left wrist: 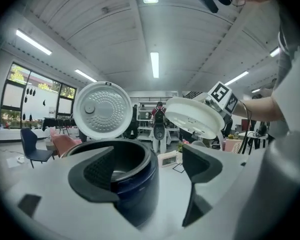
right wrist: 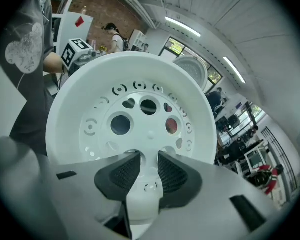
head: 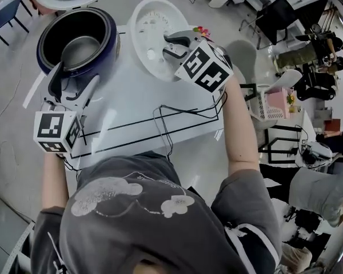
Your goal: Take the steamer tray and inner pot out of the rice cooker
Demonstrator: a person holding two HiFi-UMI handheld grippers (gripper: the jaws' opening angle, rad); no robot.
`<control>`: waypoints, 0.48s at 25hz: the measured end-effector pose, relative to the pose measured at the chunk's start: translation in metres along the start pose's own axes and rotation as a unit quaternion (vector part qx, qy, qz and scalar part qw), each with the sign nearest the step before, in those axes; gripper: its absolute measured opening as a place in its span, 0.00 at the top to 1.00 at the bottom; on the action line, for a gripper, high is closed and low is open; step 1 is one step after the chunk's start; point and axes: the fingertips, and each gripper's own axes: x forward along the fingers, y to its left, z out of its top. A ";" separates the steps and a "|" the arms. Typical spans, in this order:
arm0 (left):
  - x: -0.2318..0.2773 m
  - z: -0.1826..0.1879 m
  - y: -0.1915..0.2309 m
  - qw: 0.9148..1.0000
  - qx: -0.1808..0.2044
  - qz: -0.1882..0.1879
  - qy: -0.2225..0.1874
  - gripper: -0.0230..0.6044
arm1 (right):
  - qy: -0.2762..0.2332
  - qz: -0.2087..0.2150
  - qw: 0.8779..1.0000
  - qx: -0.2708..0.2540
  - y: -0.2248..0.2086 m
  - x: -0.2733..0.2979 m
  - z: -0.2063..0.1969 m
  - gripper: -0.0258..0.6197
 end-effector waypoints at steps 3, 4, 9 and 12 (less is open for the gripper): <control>0.012 -0.008 -0.025 1.000 0.004 -0.024 0.004 0.28 | 0.026 -0.020 0.999 0.041 0.010 0.004 -0.052 0.76; 0.015 -0.009 -0.032 0.999 0.006 -0.034 0.007 0.28 | 0.037 -0.027 0.997 0.054 0.013 0.004 -0.067 0.76; 0.032 -0.020 -0.074 0.996 0.015 -0.080 0.032 0.28 | 0.104 -0.027 0.989 0.103 0.047 0.004 -0.139 0.76; 0.045 -0.037 -0.095 0.994 0.008 -0.098 0.051 0.28 | 0.152 -0.011 0.982 0.113 0.072 0.017 -0.180 0.76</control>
